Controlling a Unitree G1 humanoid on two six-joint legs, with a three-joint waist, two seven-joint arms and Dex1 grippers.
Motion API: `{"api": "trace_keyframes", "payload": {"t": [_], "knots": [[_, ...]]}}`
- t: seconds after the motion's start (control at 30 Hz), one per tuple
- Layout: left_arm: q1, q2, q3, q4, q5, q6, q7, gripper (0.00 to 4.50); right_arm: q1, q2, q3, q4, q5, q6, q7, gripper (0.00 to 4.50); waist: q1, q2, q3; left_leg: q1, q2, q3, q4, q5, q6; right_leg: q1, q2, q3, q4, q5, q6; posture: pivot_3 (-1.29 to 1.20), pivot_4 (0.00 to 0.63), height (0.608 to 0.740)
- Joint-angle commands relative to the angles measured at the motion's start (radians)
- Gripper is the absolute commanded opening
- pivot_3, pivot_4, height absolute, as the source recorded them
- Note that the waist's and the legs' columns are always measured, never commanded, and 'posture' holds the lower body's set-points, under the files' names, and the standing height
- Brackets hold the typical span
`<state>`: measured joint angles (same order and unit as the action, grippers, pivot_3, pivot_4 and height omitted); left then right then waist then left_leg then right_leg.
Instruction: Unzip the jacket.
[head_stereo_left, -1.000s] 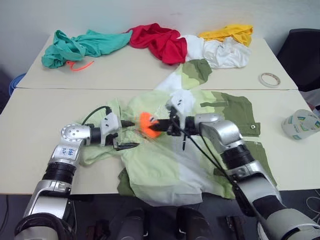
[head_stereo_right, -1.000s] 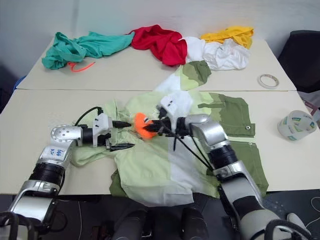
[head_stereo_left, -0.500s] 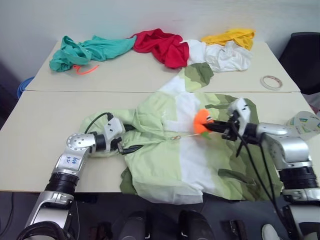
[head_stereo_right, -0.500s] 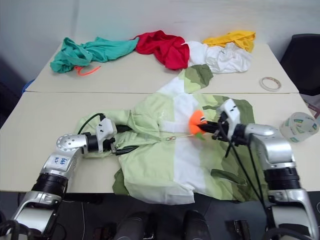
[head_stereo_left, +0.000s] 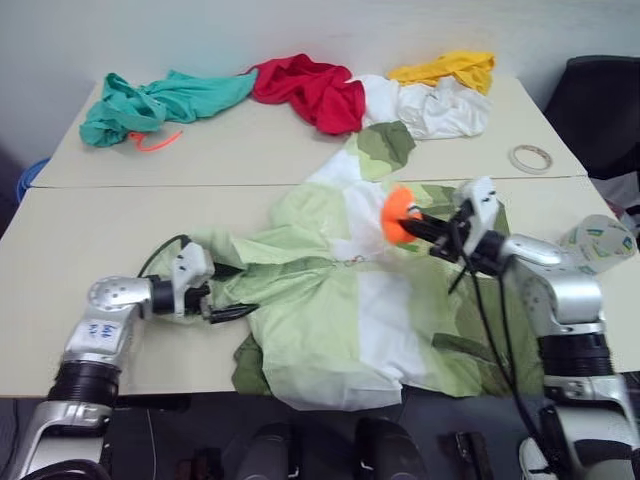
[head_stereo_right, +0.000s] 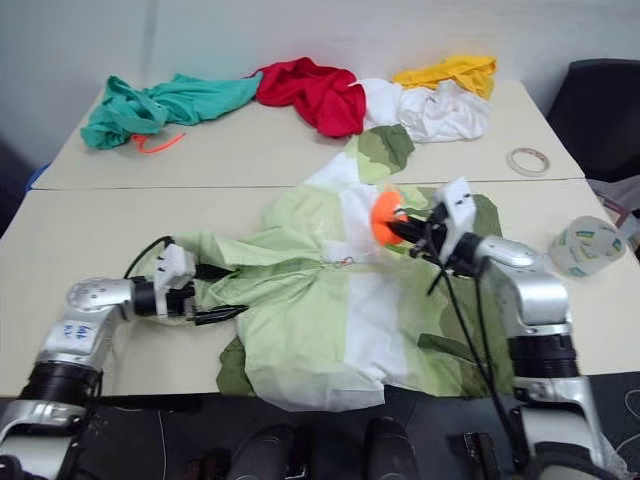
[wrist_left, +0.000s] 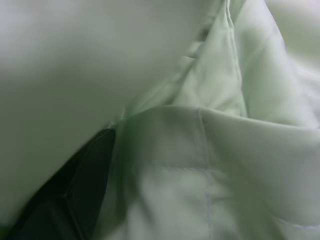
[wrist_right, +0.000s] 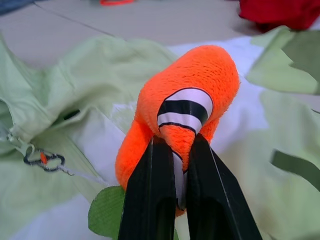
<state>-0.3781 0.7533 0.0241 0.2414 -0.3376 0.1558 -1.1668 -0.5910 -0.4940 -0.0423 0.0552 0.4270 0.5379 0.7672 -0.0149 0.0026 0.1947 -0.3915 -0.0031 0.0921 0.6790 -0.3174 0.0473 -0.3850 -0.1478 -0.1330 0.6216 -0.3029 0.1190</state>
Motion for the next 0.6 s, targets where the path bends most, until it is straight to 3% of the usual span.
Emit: {"api": "trace_keyframes", "payload": {"t": [0.03,0.2,0.33,0.47,0.6], "knots": [[0.043,0.172,0.057,-0.186,-0.105,0.237,-0.105,4.50,-0.033,0.076,0.030,-0.031,0.007,-0.008,-0.028,0.01,-0.010,-0.001,0.000,-0.001,0.000,0.000,0.000,0.000,0.000,-0.002,0.000,0.000,0.001,0.000,0.000,0.00,0.150,0.740],[0.020,0.285,0.137,-0.323,-0.253,0.468,-0.126,4.50,-0.057,0.161,0.072,0.006,-0.021,-0.038,-0.038,0.01,-0.010,0.001,0.001,-0.007,-0.003,0.000,0.001,0.001,0.002,-0.007,0.001,0.002,0.003,0.000,0.000,0.00,0.150,0.740],[-0.038,0.273,0.156,-0.374,-0.272,0.480,-0.092,4.50,-0.077,0.205,0.080,0.037,-0.035,-0.063,-0.045,0.01,-0.011,0.001,0.001,-0.009,-0.003,-0.001,0.002,0.001,0.002,-0.008,0.002,0.002,0.003,0.000,0.000,0.00,0.150,0.740],[-0.152,0.150,0.104,-0.368,-0.230,0.387,-0.018,4.50,-0.093,0.247,0.084,0.062,-0.039,-0.082,-0.058,0.01,-0.012,0.001,0.001,-0.009,-0.003,0.000,0.002,0.001,0.002,-0.008,0.003,0.001,0.003,0.000,0.000,0.00,0.150,0.740],[-0.251,-0.003,-0.057,-0.247,-0.053,0.178,0.010,4.50,-0.108,0.281,0.084,0.076,-0.045,-0.093,-0.075,0.01,-0.009,0.000,0.001,-0.009,-0.003,0.000,0.003,0.001,0.002,-0.008,0.004,0.001,0.004,0.000,0.000,0.00,0.150,0.740]]}}
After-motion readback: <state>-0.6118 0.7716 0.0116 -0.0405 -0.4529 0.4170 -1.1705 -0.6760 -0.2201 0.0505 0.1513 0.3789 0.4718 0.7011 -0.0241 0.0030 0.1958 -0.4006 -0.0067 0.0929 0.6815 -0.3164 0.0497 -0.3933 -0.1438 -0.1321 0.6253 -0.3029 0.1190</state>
